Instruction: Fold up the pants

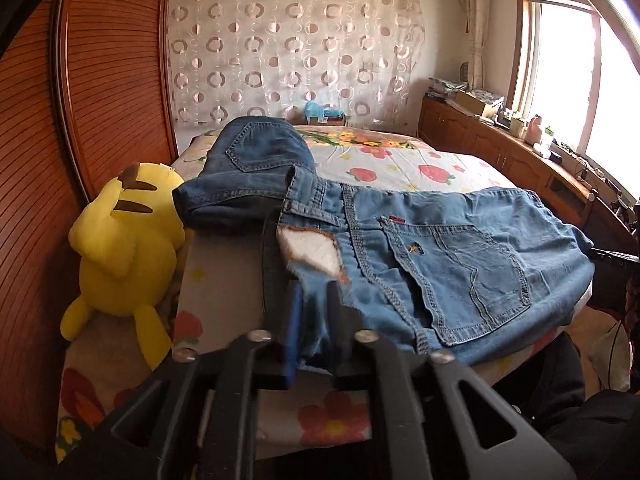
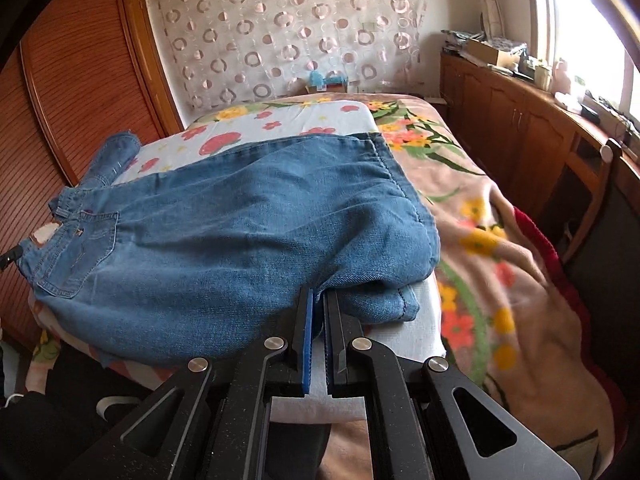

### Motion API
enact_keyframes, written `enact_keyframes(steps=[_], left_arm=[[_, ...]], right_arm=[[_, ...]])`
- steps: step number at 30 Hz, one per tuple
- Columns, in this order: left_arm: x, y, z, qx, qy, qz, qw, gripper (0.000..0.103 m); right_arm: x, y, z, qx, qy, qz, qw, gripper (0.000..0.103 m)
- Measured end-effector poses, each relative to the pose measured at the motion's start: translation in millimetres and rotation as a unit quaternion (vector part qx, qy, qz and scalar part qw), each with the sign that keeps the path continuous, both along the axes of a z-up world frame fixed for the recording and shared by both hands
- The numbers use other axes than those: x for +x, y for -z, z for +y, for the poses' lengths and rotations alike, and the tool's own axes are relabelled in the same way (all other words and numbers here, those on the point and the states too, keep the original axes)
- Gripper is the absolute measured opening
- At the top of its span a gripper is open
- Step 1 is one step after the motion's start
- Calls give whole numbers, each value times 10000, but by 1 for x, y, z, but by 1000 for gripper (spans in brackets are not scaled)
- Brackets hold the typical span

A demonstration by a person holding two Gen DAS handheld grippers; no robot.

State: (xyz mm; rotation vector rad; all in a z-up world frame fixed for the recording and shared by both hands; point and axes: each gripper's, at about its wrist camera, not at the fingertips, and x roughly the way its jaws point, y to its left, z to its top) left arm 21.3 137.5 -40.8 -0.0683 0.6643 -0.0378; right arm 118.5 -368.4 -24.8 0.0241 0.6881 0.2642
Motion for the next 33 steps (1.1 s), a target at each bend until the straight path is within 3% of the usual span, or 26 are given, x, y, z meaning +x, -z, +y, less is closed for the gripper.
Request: enact_keyframes(steps=[3, 6, 9, 15, 22, 30, 33], left_arm=[[-3, -6, -1, -12, 6, -124, 9999, 45], [-5, -9, -1, -36, 62, -219, 9997, 53], [1, -8, -9, -56, 176, -201, 9996, 82], [23, -2, -36, -161, 500, -124, 9985, 82], [43, 5, -80, -164, 869, -51, 9961, 82], [57, 22, -117, -117, 1231, 245, 9920, 82], [59, 33, -125, -122, 1282, 421, 9908, 82]], right_arm=[[-1, -7, 2, -41, 16, -80, 10000, 3], [-9, -7, 3, -92, 13, -158, 9998, 3], [-26, 1, 7, -129, 16, -201, 9997, 4], [-31, 3, 6, -142, 41, -167, 9998, 5], [-38, -3, 0, -238, 160, -266, 9992, 24], [-26, 4, -2, -115, 298, -155, 9994, 26], [-21, 7, -4, -59, 358, -113, 9993, 37]])
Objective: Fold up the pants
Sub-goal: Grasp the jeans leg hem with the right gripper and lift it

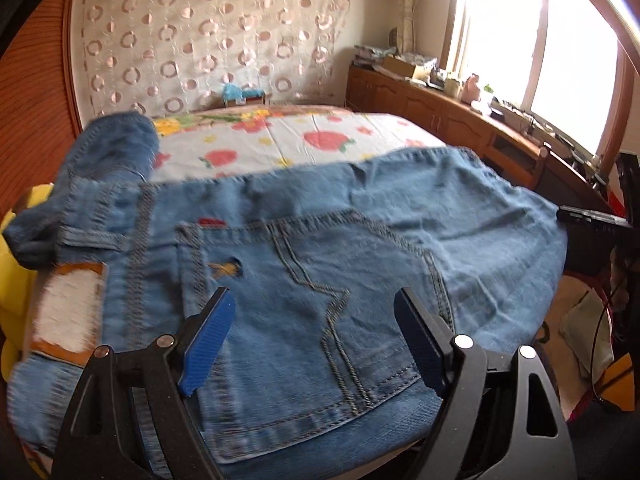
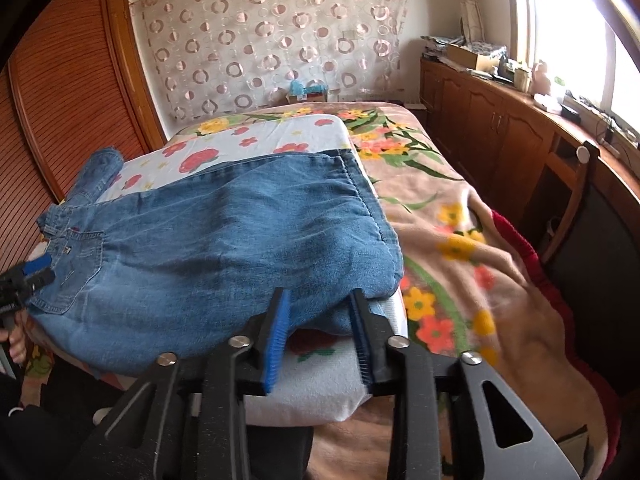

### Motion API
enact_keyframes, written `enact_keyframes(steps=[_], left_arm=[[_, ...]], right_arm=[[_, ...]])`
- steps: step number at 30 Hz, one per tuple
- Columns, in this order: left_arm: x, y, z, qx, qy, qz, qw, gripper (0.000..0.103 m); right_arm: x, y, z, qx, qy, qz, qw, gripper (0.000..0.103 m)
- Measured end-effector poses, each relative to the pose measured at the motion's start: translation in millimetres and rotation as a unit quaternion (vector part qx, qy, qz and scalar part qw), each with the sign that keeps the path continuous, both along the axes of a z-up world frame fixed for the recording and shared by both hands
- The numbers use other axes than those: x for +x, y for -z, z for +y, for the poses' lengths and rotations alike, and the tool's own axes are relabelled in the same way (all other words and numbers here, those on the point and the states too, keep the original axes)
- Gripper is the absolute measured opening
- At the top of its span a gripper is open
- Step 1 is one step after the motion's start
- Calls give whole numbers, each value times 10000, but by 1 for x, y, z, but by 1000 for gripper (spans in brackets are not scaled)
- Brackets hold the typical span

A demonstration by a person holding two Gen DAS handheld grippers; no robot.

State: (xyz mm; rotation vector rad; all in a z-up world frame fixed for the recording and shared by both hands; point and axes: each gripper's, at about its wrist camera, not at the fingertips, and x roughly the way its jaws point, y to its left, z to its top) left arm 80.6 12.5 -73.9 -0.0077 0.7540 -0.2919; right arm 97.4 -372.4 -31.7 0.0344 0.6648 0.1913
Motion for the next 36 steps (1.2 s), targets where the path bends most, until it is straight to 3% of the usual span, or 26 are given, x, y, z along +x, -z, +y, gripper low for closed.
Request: enact_keyframes(steps=[4, 9, 15, 20, 29, 31, 36], left_arm=[[2, 15, -4, 26, -38, 236, 9997, 82], [-2, 19, -6, 36, -67, 166, 9998, 82], [-3, 22, -8, 36, -95, 124, 9999, 82], [-2, 22, -9, 24, -126, 129, 9998, 82], [1, 20, -9, -30, -151, 170, 9997, 82], [2, 18, -9, -51, -165, 180, 9997, 82], [-1, 10, -4, -234, -193, 139, 9994, 82]], right_arm=[[11, 6, -3, -12, 109, 104, 9999, 40], [21, 20, -2, 12, 107, 368, 9993, 40], [27, 20, -12, 242, 244, 449, 9984, 49], [36, 18, -25, 621, 345, 479, 9963, 49], [39, 16, -27, 735, 428, 447, 9954, 49], [38, 14, -24, 681, 404, 377, 9961, 33], [33, 3, -18, 594, 187, 197, 9979, 11]])
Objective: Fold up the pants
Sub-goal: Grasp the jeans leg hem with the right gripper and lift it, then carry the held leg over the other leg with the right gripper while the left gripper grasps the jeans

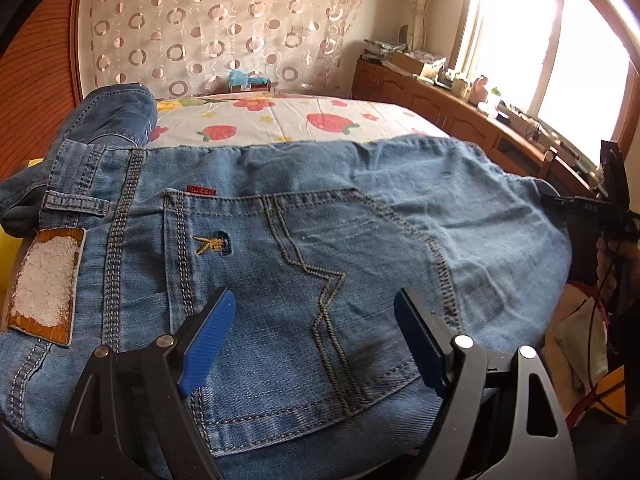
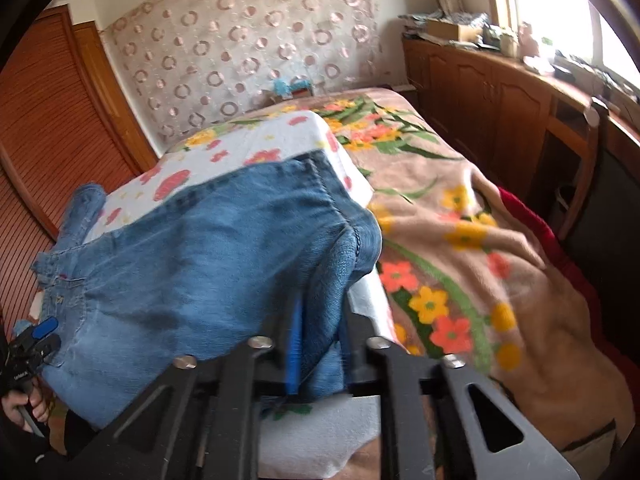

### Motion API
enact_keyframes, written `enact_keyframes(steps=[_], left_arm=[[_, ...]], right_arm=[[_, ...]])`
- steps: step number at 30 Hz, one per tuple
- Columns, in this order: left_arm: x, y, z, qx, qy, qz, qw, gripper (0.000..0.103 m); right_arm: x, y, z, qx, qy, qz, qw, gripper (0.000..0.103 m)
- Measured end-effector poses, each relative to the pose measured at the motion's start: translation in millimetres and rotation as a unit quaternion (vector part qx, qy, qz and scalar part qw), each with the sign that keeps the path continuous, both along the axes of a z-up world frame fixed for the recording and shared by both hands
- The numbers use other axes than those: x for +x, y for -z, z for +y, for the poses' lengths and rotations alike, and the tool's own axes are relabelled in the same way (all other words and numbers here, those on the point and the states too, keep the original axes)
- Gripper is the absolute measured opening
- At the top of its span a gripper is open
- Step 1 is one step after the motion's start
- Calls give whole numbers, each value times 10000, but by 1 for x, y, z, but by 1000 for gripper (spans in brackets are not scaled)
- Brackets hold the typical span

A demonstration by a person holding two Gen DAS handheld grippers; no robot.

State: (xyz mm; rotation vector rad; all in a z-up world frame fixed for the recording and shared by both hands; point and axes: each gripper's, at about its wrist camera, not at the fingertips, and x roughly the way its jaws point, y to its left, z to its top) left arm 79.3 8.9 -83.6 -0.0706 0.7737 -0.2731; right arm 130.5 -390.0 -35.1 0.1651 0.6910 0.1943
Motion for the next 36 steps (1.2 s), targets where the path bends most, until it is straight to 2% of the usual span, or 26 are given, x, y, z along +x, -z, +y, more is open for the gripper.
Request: enact_keyframes(steps=[5, 10, 15, 22, 27, 34, 35, 36], left_arm=[[-6, -15, 5, -56, -75, -166, 9998, 82], [-15, -34, 10, -21, -128, -391, 9991, 82], [-22, -52, 19, 56, -236, -604, 9979, 82], [-32, -66, 36, 60, -396, -783, 9961, 82], [-36, -67, 52, 47, -552, -813, 9952, 82], [-39, -61, 69, -10, -736, -771, 9943, 82], [-38, -60, 71, -23, -757, -758, 9942, 82], [-39, -59, 73, -27, -772, -750, 9942, 82]], right_arm=[[-9, -22, 17, 78, -409, -288, 9987, 7], [-22, -53, 52, -66, -966, -669, 9931, 7], [-35, -85, 96, -136, -1609, -1032, 9815, 7], [-49, -114, 156, -168, -2426, -1343, 9606, 7], [-43, -120, 189, -245, -2839, -1424, 9479, 7], [-21, -111, 213, -353, -3243, -1271, 9367, 7], [-18, -108, 216, -434, -3292, -1223, 9353, 9], [-15, -105, 217, -535, -3280, -1196, 9355, 22]])
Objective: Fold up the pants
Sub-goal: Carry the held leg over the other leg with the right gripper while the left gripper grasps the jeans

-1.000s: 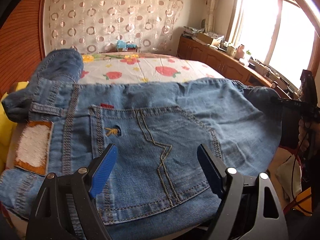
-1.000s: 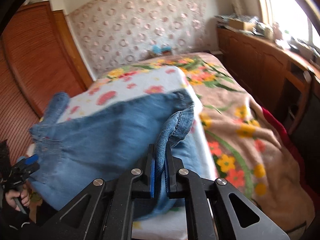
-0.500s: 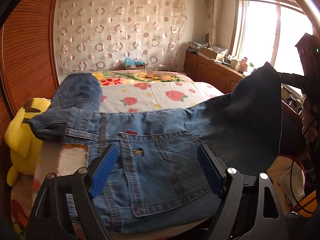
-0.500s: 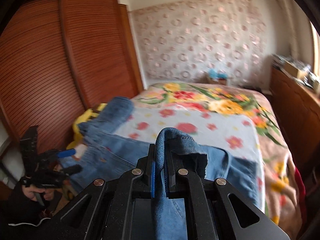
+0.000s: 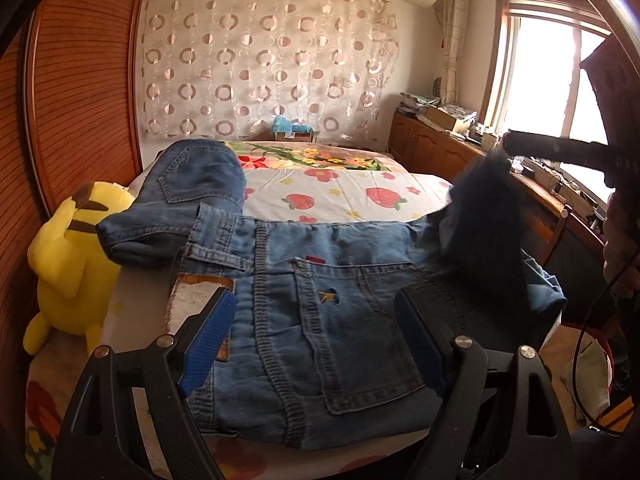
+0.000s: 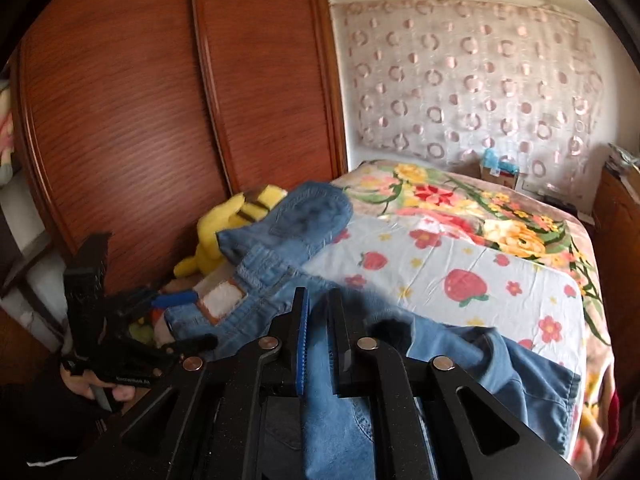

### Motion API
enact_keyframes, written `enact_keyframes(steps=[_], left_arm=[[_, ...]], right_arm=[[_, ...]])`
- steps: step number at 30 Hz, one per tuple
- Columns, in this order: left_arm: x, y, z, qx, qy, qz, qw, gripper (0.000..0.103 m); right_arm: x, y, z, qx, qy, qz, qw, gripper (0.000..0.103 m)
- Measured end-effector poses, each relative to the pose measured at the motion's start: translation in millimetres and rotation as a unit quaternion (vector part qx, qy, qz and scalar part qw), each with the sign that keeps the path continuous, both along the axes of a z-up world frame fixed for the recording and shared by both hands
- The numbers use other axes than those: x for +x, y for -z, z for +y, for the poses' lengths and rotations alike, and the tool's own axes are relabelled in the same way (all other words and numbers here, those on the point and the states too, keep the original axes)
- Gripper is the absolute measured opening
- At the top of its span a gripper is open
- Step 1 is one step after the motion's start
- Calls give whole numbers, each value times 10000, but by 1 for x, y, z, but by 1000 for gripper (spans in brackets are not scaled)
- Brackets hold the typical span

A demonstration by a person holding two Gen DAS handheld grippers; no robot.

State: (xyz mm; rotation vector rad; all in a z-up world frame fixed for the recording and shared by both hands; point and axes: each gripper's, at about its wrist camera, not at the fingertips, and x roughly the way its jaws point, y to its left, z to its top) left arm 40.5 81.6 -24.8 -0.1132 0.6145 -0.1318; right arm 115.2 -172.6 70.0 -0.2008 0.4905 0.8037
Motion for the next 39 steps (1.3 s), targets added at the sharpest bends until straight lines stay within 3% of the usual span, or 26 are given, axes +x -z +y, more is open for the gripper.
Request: enact_keyframes(steps=[1, 9, 12, 15, 18, 27, 31, 35, 39], left_arm=[[0, 0, 1, -6, -12, 8, 10000, 82], [6, 6, -4, -35, 71, 63, 9999, 82], [14, 10, -13, -17, 187, 110, 9998, 82], [24, 13, -25, 2, 363, 152, 9992, 82], [33, 15, -39, 73, 574, 150, 9982, 82], [65, 28, -76, 124, 1198, 456, 9917, 54], [77, 36, -86, 264, 1265, 589, 9899, 33], [82, 41, -89, 369, 1255, 649, 9893, 26], [80, 39, -86, 324, 1288, 613, 9892, 12]], right_arm=[[2, -3, -2, -53, 16, 0, 10000, 30], [3, -10, -9, -221, 247, -24, 9994, 31], [0, 1, -11, -333, 479, -29, 9983, 32], [5, 14, -21, -377, 727, 83, 9966, 43], [12, 29, -27, -438, 984, 269, 9938, 44], [23, 54, -35, -325, 1261, 803, 9882, 44], [28, 62, -27, -313, 1279, 1022, 9860, 44], [34, 73, -17, -286, 1280, 1298, 9828, 44], [45, 81, -12, -200, 1363, 1536, 9785, 44]])
